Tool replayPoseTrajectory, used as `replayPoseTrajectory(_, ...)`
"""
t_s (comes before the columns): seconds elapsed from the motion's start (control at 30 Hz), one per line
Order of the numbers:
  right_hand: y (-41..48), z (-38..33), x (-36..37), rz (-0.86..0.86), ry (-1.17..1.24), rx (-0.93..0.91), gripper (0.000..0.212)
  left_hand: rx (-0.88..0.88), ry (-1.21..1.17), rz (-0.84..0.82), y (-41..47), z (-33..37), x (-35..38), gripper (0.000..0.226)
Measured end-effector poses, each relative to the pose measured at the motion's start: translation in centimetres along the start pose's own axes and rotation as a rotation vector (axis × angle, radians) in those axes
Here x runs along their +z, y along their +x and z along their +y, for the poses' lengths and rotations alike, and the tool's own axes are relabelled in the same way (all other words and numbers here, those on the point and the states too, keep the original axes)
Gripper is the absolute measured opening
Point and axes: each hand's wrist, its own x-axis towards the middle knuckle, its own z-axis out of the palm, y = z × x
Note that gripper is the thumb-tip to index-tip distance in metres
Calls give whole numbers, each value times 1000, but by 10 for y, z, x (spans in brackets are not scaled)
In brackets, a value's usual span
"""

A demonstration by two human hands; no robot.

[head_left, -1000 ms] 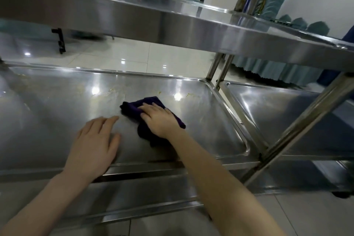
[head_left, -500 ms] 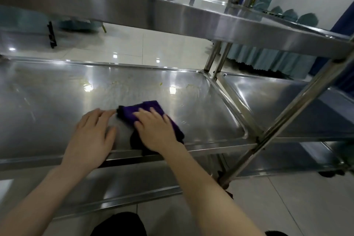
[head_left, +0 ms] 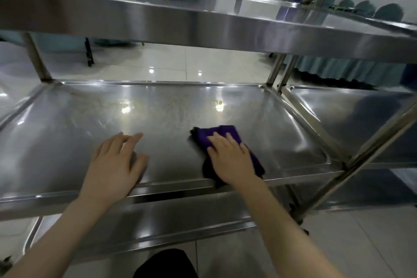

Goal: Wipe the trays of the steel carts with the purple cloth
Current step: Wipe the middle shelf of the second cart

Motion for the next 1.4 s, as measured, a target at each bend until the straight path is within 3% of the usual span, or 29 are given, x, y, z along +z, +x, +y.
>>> replayPoseTrajectory(0.1, 14, -104, 36, -98, 91, -265, 43, -23, -62, 37, -4, -9, -4, 58)
replayPoseTrajectory(0.2, 18, -103, 31, -123, 128, -333, 42, 13, -9, -9, -10, -35, -14, 62)
replayPoseTrajectory(0.27, 19, -56, 20, -53, 98, -253, 40, 15, 79, -51, -16, -66, -23, 67)
replayPoseTrajectory(0.4, 25, 51, -17, 75, 45, 160, 36, -167, 56, -32, -25, -98, -31, 70)
replayPoseTrajectory(0.5, 41, 46, -15, 70, 13, 312, 39, -123, 91, -51, -22, -91, -27, 68)
replayPoseTrajectory(0.7, 83, -148, 51, -127, 43, -224, 43, -146, 85, -62, -24, -95, -27, 68)
replayPoseTrajectory(0.77, 87, -163, 52, -224, 105, -297, 44, -169, 72, -71, -25, -99, -26, 71)
replayPoseTrajectory(0.83, 86, -134, 43, -198, 42, -340, 44, -181, 57, -87, -25, -101, -25, 72)
replayPoseTrajectory(0.9, 85, -75, 26, -97, 6, -211, 43, -173, 59, -96, -25, -103, -24, 70)
replayPoseTrajectory(1.0, 75, 29, -13, 28, 26, 146, 41, -151, 53, -79, -27, -103, -24, 65)
replayPoseTrajectory(1.1, 71, 62, -29, 25, 11, 335, 42, -144, 46, -30, -25, -98, -24, 61)
replayPoseTrajectory(1.2, 88, -6, -5, 1, -44, 244, 41, -158, 47, -33, -22, -93, -26, 64)
replayPoseTrajectory(1.33, 114, -161, 46, -182, 42, -166, 44, -149, 22, 22, -23, -93, -28, 61)
replayPoseTrajectory(1.4, 116, -205, 57, -274, 95, -279, 46, -153, -16, 59, -25, -97, -28, 60)
